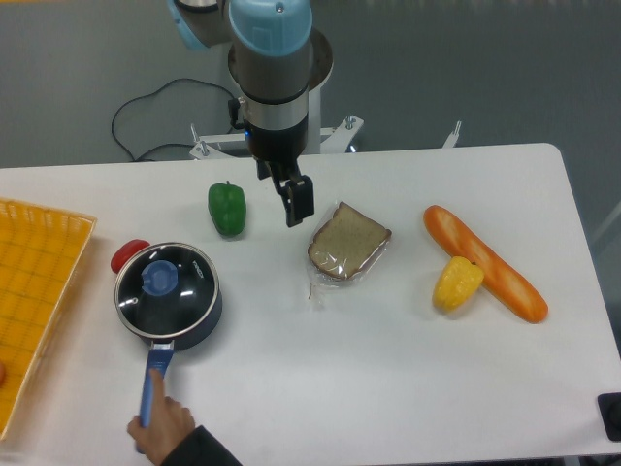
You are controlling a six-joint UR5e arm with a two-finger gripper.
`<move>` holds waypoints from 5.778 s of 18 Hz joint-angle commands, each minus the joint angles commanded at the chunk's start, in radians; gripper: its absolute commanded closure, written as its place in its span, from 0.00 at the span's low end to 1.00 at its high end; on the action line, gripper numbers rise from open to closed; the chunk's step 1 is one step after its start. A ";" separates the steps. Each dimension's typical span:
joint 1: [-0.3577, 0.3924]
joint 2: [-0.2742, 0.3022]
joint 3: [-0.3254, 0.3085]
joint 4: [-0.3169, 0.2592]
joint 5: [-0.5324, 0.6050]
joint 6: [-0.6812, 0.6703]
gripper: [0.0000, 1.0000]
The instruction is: Open the lid
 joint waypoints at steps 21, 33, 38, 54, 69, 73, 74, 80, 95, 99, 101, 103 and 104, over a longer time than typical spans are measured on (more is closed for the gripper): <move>-0.153 -0.093 0.008 0.109 0.021 -0.491 0.00; -0.275 -0.215 0.049 0.181 0.020 -0.367 0.00; -0.284 -0.212 0.044 0.178 0.021 -0.292 0.00; -0.291 -0.199 -0.017 0.181 0.090 -0.310 0.00; -0.296 -0.291 0.049 0.179 0.091 -0.400 0.00; -0.298 -0.310 0.049 0.176 0.110 -0.404 0.00; -0.298 -0.313 0.046 0.175 0.133 -0.404 0.00; -0.311 -0.325 0.040 0.175 0.150 -0.408 0.00; -0.321 -0.354 0.040 0.179 0.089 -0.451 0.00; -0.319 -0.356 0.037 0.176 0.080 -0.451 0.00; -0.319 -0.356 0.037 0.175 0.074 -0.451 0.00; -0.319 -0.357 0.037 0.173 0.074 -0.451 0.00; -0.318 -0.357 0.037 0.173 0.074 -0.451 0.00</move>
